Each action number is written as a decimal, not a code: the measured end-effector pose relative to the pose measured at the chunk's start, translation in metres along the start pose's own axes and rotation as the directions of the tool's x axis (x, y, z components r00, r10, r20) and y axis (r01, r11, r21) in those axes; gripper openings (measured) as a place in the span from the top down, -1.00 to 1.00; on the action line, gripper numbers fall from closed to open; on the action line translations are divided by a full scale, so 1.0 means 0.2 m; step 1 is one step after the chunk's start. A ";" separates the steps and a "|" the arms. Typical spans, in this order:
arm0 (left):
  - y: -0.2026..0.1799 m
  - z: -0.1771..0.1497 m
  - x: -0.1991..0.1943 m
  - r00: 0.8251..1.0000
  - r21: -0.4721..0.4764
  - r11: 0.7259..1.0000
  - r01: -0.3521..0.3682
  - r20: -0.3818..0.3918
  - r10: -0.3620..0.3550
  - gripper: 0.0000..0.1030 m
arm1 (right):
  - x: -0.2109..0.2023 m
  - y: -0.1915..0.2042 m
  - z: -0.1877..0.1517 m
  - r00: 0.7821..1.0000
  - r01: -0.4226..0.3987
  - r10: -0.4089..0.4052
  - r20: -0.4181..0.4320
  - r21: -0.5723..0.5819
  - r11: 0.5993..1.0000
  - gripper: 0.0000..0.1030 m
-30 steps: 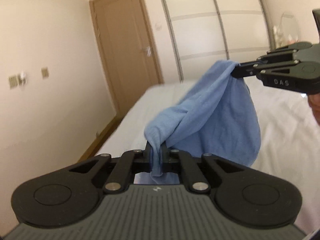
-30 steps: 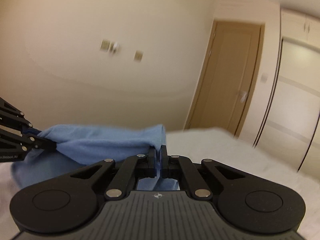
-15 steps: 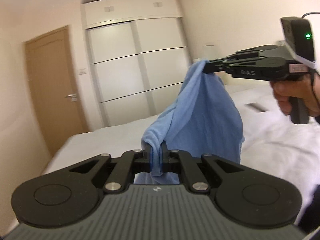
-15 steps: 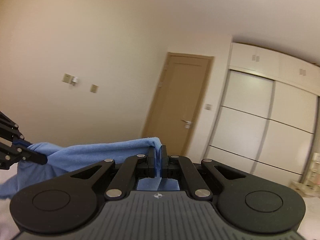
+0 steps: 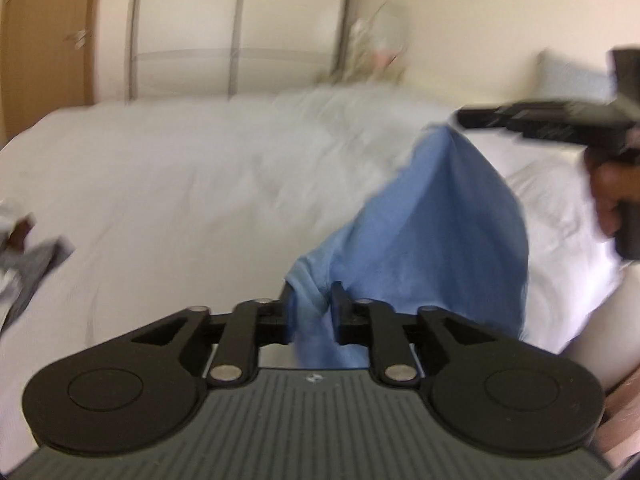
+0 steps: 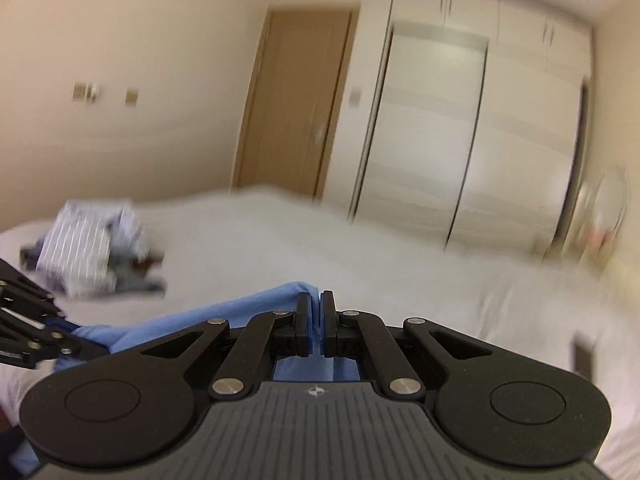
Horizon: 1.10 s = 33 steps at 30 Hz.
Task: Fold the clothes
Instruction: 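Lower the blue T-shirt onto the open bed and open both grippers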
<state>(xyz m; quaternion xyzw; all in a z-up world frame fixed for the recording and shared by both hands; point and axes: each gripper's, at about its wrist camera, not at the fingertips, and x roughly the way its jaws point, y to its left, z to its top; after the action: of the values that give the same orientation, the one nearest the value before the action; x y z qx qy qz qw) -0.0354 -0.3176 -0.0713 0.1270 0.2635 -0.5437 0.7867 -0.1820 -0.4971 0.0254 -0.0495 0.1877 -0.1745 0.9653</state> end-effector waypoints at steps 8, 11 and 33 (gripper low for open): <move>0.17 -0.05 0.03 0.993 0.029 0.994 -0.106 -0.046 0.107 0.17 | 0.00 -0.29 -0.18 0.996 0.087 -0.083 -0.027 0.191 0.978 0.04; 0.08 -0.01 0.06 0.999 0.080 0.997 0.014 -0.048 -0.010 -0.13 | -0.09 -0.37 -0.35 0.991 0.125 -0.112 -0.067 0.232 0.965 -0.09; 0.09 0.40 0.18 0.995 0.052 0.993 0.103 -0.003 -0.103 0.92 | 0.10 -0.17 -0.97 0.966 0.059 0.004 -0.258 0.235 0.970 -0.30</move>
<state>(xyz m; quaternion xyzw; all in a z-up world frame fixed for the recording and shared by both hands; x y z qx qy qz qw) 0.0122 -0.3783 -0.0258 0.1338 0.2555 -0.5903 0.7539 -0.2479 -0.5414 -0.1552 0.0881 0.2880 -0.2142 0.9292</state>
